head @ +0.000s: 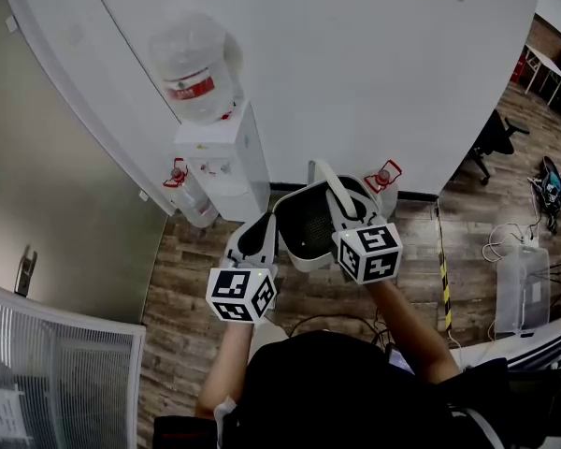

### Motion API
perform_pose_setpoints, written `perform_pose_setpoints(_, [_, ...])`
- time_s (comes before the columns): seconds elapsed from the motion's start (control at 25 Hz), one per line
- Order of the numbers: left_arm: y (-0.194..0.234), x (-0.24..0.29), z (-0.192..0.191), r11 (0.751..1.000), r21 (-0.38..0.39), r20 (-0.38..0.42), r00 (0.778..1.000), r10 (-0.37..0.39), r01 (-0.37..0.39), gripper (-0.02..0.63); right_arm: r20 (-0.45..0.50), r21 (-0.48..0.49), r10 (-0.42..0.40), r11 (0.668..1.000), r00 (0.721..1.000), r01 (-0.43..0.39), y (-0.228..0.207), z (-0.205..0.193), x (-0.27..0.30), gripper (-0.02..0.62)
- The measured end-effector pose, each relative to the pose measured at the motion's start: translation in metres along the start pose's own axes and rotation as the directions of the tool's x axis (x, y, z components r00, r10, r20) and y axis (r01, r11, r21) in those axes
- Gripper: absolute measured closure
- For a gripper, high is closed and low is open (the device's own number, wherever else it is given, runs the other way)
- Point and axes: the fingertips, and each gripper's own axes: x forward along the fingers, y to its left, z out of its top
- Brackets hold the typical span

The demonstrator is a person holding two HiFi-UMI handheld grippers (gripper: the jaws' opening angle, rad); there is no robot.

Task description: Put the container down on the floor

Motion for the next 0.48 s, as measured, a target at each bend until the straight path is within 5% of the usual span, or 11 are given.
perform_pose_setpoints(0.48, [-0.0064,-0.0009,0.0061,1.000,0.003,0.014,1.000,0.011,-0.011,0.592,-0.006,0.010,0.016,1.000,1.000,-0.016,-0.0032,0.0001,-0.0037,0.568])
